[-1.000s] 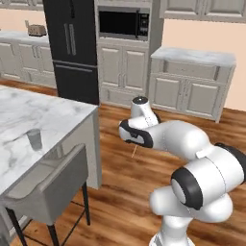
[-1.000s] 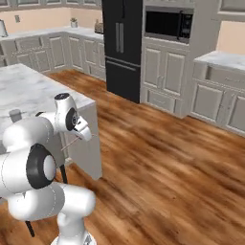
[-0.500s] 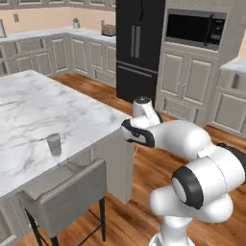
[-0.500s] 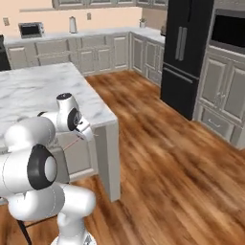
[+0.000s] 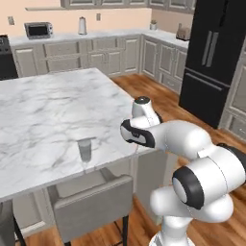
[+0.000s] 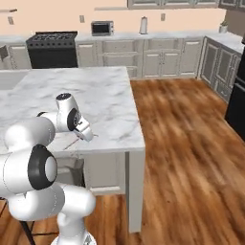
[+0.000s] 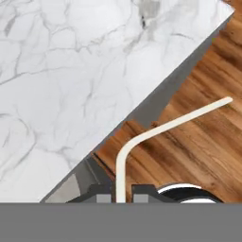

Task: Take a straw from the drawer in front and place it inside the glass cup on the dining counter.

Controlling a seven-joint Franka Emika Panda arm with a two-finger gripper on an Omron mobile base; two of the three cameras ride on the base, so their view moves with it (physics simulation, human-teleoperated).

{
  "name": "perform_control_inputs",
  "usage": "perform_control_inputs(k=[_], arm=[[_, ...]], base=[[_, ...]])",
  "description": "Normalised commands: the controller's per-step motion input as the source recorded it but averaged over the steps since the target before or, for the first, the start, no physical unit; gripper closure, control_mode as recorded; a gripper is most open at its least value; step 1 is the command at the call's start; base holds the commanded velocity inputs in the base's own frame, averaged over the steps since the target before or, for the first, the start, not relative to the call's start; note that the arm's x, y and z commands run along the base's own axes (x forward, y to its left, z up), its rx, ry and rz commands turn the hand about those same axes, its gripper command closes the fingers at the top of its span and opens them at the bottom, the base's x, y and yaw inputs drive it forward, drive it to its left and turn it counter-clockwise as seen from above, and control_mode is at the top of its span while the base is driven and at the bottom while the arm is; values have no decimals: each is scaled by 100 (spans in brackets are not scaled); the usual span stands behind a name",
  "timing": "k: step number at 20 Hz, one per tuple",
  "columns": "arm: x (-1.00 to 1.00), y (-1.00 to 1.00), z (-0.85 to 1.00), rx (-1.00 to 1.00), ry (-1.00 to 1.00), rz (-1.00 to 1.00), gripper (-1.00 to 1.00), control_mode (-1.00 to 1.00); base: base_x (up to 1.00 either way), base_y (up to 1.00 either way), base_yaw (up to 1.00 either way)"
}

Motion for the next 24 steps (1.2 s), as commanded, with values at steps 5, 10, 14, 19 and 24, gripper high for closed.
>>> perform_control_inputs(k=[5,10,14,19,24], arm=[[0,0,0,0,0,0,100,100],[0,0,0,0,0,0,100,100],[0,0,0,0,0,0,100,100],[8,-9,10,4,1,7,100,-100],[0,-32,50,5,0,23,100,-100]], base=[[65,-28,56],[72,-16,45],[82,-4,22],[41,-6,11],[0,0,0]])
